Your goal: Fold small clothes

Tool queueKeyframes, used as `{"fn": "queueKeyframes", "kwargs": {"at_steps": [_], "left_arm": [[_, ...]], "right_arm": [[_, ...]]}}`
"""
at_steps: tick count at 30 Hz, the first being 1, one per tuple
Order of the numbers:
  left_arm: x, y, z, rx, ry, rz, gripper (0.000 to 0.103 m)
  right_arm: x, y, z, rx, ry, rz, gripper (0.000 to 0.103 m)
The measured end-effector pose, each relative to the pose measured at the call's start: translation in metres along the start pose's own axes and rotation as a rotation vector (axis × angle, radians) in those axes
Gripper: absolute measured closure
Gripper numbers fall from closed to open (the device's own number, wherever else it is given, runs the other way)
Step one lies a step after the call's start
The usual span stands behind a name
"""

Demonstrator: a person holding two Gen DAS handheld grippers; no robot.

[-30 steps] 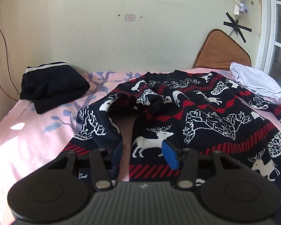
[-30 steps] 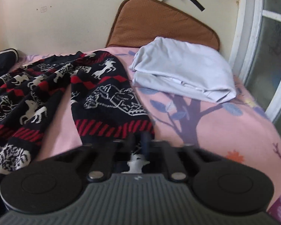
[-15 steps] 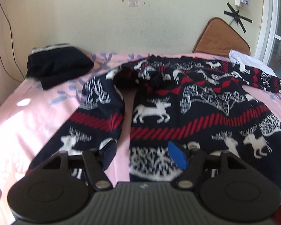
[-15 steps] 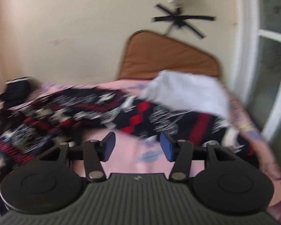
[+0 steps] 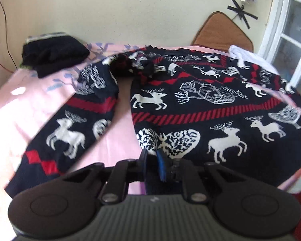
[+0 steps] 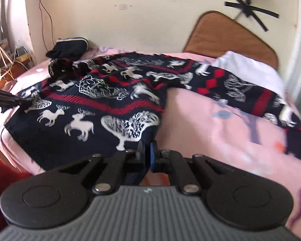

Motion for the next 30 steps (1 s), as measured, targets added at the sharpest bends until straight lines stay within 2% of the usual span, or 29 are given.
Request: {"fn": "queueKeyframes", "kwargs": {"at_steps": [1, 2, 3, 5, 6, 7, 10, 12, 14, 16, 18, 22, 24, 26, 27, 28, 30], "left_arm": [[0.004, 0.000, -0.002, -0.004, -0.011, 0.011, 0.088], [0.008, -0.002, -0.002, -0.039, -0.032, 0.017, 0.083], [0.010, -0.003, 0.000, -0.059, -0.036, 0.015, 0.069], [0.012, 0.002, 0.010, -0.059, 0.014, -0.012, 0.062], [0.011, 0.006, 0.018, -0.059, 0.054, -0.029, 0.062], [0.010, 0.013, 0.029, -0.065, 0.100, -0.051, 0.061], [0.010, 0.035, 0.066, -0.120, 0.242, -0.110, 0.054], [0.013, 0.048, 0.088, -0.144, 0.317, -0.134, 0.054], [0.017, 0.064, 0.101, -0.195, 0.346, -0.168, 0.054], [0.022, 0.085, 0.115, -0.268, 0.345, -0.209, 0.054], [0.028, 0.107, 0.130, -0.338, 0.351, -0.247, 0.054], [0.048, 0.147, 0.156, -0.448, 0.402, -0.301, 0.053], [0.060, 0.163, 0.168, -0.484, 0.437, -0.319, 0.053], [0.072, 0.173, 0.178, -0.509, 0.467, -0.329, 0.052], [0.077, 0.176, 0.183, -0.516, 0.482, -0.332, 0.052], [0.081, 0.177, 0.187, -0.521, 0.495, -0.333, 0.051], [0.086, 0.177, 0.199, -0.532, 0.530, -0.331, 0.051]], "right_arm": [[0.009, -0.003, 0.001, 0.011, 0.029, 0.053, 0.098], [0.016, -0.009, 0.003, 0.024, 0.068, 0.104, 0.099], [0.018, -0.017, 0.002, 0.055, 0.113, 0.132, 0.098], [0.003, -0.025, -0.005, 0.123, 0.138, 0.096, 0.091], [-0.010, -0.028, -0.009, 0.126, 0.106, 0.059, 0.083], [-0.030, -0.030, -0.012, 0.097, 0.046, 0.004, 0.078], [-0.073, -0.042, 0.001, -0.003, -0.013, -0.107, 0.076], [-0.097, -0.058, 0.032, -0.075, 0.029, -0.150, 0.073], [-0.121, -0.078, 0.076, -0.180, 0.112, -0.170, 0.073], [-0.140, -0.095, 0.135, -0.270, 0.291, -0.194, 0.073], [-0.150, -0.105, 0.207, -0.338, 0.556, -0.233, 0.068], [-0.140, -0.125, 0.320, -0.467, 0.942, -0.270, 0.060], [-0.127, -0.143, 0.354, -0.465, 1.120, -0.274, 0.055], [-0.111, -0.164, 0.376, -0.409, 1.308, -0.276, 0.053], [-0.110, -0.170, 0.381, -0.387, 1.350, -0.309, 0.055], [-0.112, -0.171, 0.389, -0.374, 1.384, -0.351, 0.051], [-0.122, -0.177, 0.404, -0.377, 1.394, -0.336, 0.054]]}}
Point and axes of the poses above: each gripper's, at about its wrist camera, not at the fingertips, and y roughly against the way its jaws point, z to its left, x to its underside, the point moved 9 cm from there along -y, roughly the way its jaws point, and after that the axes turned 1 degree about y, right-handed, at the moved point
